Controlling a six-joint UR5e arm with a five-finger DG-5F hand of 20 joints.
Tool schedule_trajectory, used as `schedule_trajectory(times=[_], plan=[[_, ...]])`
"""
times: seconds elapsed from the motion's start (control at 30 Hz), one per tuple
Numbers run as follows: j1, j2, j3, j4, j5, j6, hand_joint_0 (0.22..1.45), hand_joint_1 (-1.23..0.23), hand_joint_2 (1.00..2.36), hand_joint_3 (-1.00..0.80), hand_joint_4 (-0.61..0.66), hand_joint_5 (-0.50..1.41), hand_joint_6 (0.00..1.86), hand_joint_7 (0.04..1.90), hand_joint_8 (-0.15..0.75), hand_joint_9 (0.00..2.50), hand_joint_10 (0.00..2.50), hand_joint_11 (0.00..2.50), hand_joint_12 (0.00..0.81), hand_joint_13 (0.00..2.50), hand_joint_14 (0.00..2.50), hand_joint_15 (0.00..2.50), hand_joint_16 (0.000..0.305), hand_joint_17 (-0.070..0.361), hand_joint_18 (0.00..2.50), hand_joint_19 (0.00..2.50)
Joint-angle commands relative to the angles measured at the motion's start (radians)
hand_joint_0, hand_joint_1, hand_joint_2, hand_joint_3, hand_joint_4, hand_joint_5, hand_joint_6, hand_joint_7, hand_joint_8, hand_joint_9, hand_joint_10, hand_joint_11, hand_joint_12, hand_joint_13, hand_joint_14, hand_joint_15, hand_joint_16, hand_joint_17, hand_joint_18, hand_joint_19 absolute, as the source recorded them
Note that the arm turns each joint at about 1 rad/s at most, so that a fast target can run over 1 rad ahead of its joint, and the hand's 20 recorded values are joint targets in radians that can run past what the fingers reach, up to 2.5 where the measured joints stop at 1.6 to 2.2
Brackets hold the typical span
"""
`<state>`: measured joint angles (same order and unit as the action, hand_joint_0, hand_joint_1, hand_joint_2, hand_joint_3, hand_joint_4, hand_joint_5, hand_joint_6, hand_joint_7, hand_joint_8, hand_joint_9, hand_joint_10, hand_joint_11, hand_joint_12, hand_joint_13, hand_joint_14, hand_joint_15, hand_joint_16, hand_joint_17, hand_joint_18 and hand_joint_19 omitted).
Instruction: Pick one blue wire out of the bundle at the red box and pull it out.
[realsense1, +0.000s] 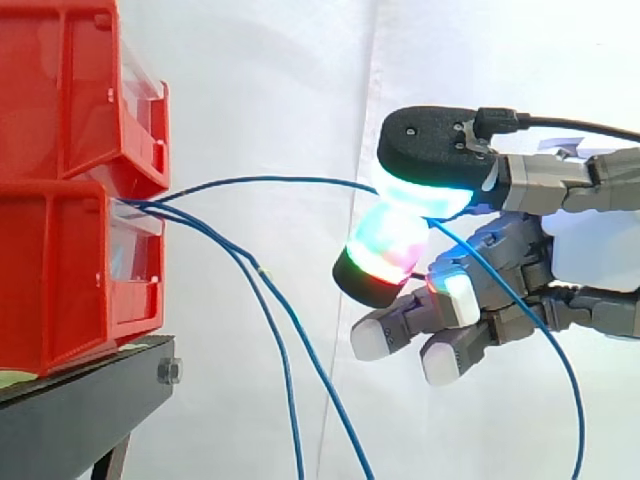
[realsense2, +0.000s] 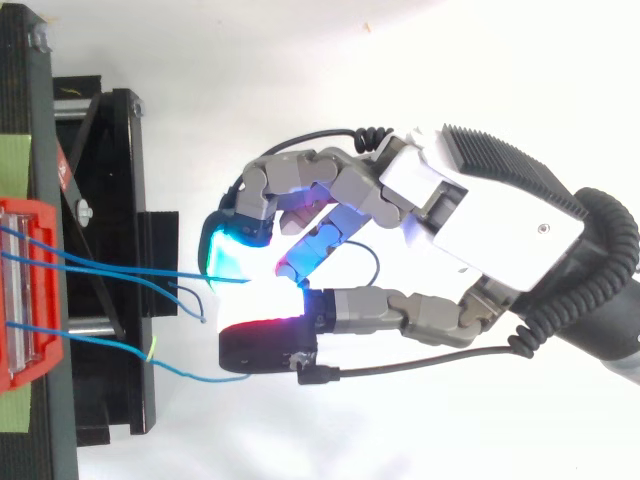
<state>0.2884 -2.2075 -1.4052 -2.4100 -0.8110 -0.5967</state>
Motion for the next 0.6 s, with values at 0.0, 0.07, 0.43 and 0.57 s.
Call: schedule_trajectory(times=[0.0, 0.07, 0.43, 0.57], plan=[[0.000, 0.002, 0.000, 0.000, -0.002, 0.000, 0.60, -0.63, 1.01, -0.31, 0.12, -0.07, 0.77, 1.14, 0.277, 1.32, 0.02, 0.76, 0.382, 0.73, 0.02, 0.43, 0.049, 0.110, 0.79, 0.63], [0.000, 0.002, 0.002, 0.000, -0.002, 0.000, 0.60, -0.64, 1.01, -0.32, 0.12, -0.07, 0.77, 1.14, 0.276, 1.32, 0.02, 0.75, 0.382, 0.73, 0.01, 0.42, 0.049, 0.110, 0.79, 0.62], [0.000, 0.002, 0.029, -0.015, -0.002, 0.002, 0.50, -0.58, 1.00, -0.50, 0.11, -0.08, 0.77, 1.12, 0.264, 1.27, 0.02, 0.76, 0.373, 0.70, 0.02, 0.43, 0.048, 0.108, 0.73, 0.64], [0.000, 0.002, 0.029, -0.026, -0.004, 0.006, 0.50, -0.57, 1.00, -0.50, 0.12, -0.08, 0.76, 1.14, 0.271, 1.26, 0.02, 0.75, 0.373, 0.69, 0.02, 0.43, 0.048, 0.109, 0.73, 0.63]])
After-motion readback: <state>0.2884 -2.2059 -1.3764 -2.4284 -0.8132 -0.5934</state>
